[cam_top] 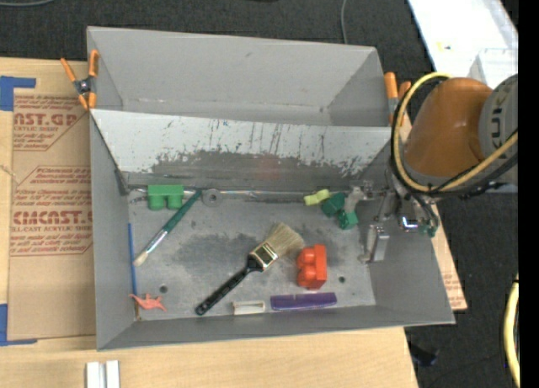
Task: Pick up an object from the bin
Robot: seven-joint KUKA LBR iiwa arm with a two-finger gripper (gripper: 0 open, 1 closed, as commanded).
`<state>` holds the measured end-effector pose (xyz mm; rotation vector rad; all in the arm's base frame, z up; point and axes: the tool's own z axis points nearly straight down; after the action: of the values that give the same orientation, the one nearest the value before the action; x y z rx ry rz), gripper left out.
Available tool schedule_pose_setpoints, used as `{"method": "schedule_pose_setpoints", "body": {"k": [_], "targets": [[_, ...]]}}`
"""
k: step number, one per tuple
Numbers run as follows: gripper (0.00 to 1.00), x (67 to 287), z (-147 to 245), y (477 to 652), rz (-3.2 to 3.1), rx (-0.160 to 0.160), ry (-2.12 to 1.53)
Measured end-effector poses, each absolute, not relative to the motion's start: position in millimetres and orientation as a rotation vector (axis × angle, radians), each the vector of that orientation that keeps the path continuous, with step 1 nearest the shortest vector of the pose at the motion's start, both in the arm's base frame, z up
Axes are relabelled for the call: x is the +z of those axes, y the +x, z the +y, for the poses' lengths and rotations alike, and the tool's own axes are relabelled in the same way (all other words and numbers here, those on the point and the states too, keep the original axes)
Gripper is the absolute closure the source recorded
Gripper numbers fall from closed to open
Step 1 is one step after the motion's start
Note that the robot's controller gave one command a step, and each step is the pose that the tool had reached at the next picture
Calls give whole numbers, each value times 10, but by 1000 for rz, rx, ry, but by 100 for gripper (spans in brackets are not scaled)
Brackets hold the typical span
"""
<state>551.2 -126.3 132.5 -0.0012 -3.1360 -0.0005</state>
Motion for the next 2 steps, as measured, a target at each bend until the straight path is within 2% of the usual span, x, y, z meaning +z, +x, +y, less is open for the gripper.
{"method": "schedule_pose_setpoints", "body": {"k": [1, 2], "targets": [[0, 1365, -1259, 5534, -3143, 2, 1], [0, 1118, -854, 5590, -3142, 3, 108]]}}
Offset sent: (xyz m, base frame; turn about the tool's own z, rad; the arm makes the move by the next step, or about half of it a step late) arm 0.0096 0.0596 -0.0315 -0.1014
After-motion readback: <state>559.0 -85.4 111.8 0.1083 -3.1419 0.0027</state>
